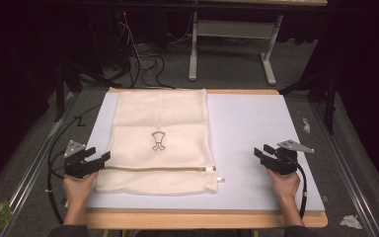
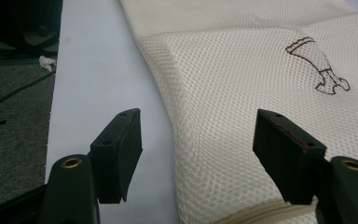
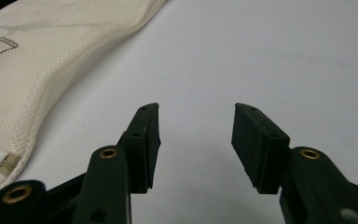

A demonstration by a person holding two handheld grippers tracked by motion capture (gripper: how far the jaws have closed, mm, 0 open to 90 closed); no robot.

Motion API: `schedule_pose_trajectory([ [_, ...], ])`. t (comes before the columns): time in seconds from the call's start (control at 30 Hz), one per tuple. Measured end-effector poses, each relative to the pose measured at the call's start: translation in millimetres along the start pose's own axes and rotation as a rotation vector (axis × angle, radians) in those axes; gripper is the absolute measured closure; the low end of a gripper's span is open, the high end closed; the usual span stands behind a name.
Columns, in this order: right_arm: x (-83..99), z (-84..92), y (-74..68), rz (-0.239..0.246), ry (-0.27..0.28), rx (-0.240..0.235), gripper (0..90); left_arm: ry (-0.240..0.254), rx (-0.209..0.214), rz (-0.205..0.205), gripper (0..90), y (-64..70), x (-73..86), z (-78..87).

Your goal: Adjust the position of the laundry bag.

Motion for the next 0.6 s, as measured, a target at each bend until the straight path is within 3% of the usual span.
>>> schedule_pose_trajectory([
  [0.17, 1.4, -4.8, -13.9, -0.031, -0.051, -0.065, 54.0, -0.043, 0.016, 0.011, 31.2, 3.7, 1.9, -2.1],
  [0.6, -4.7, -19.8, -53.6, 0.02, -0.099, -0.14, 52.7, -0.117, 0.036, 0.016, 30.5, 14.7, -1.9, -9.2],
])
Point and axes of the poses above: each handheld gripper's, and its own axes: z roughly backward along the jaws, x roughly out of its underside, y roughly to its right, the point moved 8 cm from there along -z, roughly forward along the jaws, and after that the axes turned 2 degrees about y, right-handed, at the moved point
